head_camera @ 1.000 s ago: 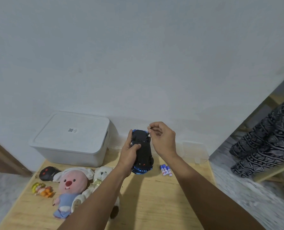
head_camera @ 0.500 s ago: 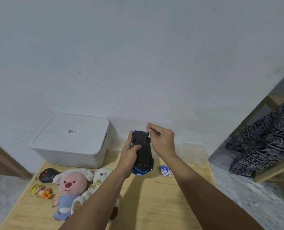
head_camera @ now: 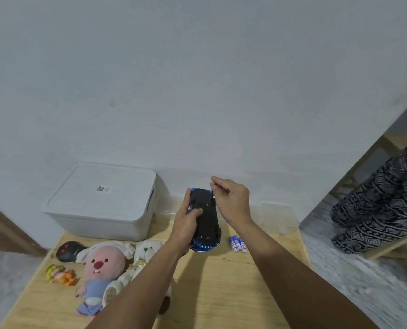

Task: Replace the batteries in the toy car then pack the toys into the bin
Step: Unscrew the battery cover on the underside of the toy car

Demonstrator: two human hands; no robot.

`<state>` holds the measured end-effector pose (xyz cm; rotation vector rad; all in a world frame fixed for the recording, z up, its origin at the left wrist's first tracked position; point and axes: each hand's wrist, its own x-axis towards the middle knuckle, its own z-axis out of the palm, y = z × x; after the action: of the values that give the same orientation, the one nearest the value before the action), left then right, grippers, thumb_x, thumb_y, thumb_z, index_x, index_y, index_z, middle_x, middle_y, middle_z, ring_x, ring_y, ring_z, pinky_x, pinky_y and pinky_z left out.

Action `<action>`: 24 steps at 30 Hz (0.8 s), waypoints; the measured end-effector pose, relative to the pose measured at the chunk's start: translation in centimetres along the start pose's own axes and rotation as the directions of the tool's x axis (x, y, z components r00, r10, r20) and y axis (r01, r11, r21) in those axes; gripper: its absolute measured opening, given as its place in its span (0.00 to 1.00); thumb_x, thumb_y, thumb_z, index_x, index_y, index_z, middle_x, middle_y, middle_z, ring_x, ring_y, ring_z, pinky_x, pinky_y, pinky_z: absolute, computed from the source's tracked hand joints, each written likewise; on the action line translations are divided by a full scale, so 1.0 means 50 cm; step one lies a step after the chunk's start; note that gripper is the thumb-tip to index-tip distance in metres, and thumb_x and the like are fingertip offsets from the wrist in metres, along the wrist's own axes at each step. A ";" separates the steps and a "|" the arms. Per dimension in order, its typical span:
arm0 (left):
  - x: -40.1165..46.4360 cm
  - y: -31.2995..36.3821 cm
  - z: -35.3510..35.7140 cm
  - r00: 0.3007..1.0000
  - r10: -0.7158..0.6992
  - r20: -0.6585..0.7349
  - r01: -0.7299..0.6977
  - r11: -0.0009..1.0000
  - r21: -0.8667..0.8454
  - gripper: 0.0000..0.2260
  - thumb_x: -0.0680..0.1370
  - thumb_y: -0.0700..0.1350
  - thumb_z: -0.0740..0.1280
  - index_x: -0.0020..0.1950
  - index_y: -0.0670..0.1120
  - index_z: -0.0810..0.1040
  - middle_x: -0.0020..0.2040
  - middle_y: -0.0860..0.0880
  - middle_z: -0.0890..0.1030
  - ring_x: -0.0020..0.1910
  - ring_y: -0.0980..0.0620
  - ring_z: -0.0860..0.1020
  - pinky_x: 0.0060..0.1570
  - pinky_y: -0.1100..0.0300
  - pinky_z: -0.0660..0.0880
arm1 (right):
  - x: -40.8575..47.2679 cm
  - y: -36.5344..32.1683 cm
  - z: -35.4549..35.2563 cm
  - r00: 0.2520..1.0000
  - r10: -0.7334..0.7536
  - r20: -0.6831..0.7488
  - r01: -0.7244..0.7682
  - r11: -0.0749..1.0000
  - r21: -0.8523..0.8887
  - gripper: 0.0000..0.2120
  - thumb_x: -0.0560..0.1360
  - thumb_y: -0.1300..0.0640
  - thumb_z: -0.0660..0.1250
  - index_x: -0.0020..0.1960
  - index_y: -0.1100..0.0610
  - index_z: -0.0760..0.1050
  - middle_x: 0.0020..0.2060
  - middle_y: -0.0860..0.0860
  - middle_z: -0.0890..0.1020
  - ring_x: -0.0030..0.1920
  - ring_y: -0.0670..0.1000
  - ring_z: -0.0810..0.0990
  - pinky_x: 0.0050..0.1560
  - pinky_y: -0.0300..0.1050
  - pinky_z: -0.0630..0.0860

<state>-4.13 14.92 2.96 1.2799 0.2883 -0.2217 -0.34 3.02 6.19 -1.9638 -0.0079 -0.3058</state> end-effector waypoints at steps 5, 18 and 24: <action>0.001 0.000 0.005 1.000 -0.005 0.005 0.005 1.000 -0.010 0.30 0.80 0.36 0.60 0.76 0.60 0.60 0.53 0.53 0.80 0.47 0.50 0.82 0.38 0.60 0.79 | 0.001 0.000 0.004 1.000 -0.011 -0.028 0.011 1.000 0.007 0.09 0.73 0.61 0.71 0.52 0.53 0.84 0.44 0.46 0.83 0.46 0.42 0.81 0.49 0.34 0.77; 0.004 -0.001 -0.001 1.000 0.003 0.013 -0.003 1.000 -0.006 0.30 0.79 0.36 0.60 0.77 0.60 0.59 0.54 0.55 0.80 0.51 0.47 0.82 0.47 0.55 0.80 | 0.001 -0.001 0.010 0.999 -0.043 -0.016 0.043 0.999 -0.028 0.08 0.74 0.59 0.71 0.51 0.51 0.84 0.46 0.44 0.83 0.47 0.42 0.81 0.50 0.36 0.77; 0.001 0.006 -0.002 1.000 -0.009 0.001 0.009 1.000 0.005 0.29 0.80 0.37 0.60 0.76 0.62 0.60 0.56 0.49 0.80 0.48 0.48 0.82 0.36 0.62 0.79 | 0.006 0.000 0.006 0.999 -0.009 -0.032 0.009 1.000 -0.003 0.10 0.76 0.65 0.66 0.55 0.57 0.81 0.42 0.45 0.83 0.45 0.41 0.82 0.51 0.33 0.77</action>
<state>-4.01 15.09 3.18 1.2833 0.2926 -0.2312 0.01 3.27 6.15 -1.9624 0.0046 -0.3432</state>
